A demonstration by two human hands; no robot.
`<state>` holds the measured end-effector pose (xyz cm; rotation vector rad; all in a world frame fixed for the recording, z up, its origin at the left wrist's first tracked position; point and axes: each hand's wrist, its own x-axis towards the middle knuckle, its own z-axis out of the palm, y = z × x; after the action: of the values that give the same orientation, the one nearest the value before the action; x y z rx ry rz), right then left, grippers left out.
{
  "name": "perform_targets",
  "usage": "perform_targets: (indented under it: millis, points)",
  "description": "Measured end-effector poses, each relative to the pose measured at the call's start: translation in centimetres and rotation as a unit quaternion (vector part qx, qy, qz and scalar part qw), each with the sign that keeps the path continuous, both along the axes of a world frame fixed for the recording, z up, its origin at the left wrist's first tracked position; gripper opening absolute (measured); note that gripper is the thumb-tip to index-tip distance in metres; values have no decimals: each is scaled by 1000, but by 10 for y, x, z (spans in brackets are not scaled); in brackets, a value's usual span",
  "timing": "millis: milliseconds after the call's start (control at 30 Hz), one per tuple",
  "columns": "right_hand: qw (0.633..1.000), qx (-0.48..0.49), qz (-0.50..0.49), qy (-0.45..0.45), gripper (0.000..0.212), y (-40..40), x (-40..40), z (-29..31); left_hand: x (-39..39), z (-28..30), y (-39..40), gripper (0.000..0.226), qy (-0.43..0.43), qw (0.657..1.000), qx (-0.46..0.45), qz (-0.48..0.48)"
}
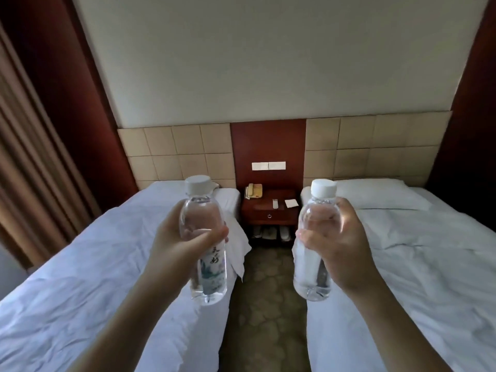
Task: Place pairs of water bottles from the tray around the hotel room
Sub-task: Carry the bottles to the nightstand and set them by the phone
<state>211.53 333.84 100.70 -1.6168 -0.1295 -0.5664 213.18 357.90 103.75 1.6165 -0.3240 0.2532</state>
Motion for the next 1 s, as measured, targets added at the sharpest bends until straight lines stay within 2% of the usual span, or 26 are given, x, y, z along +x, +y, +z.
perform_targets:
  millis: [433,700,900,1000]
  points:
    - [999,24,31,-5,39,6,248,1,246,-9,-12,34,-7,1000,-5,-19]
    - [999,8,-35,-20,49,9,442,15,454,-4,-11,42,-13,998,-29,-56]
    - [998,41,-31,-35,32,-14,555,23,587,-1,-41,35,-4,996,-24,-91]
    - [997,39,-57,-37,30,-35,603,16,644,-6,-61,43,0,995,-22,-95]
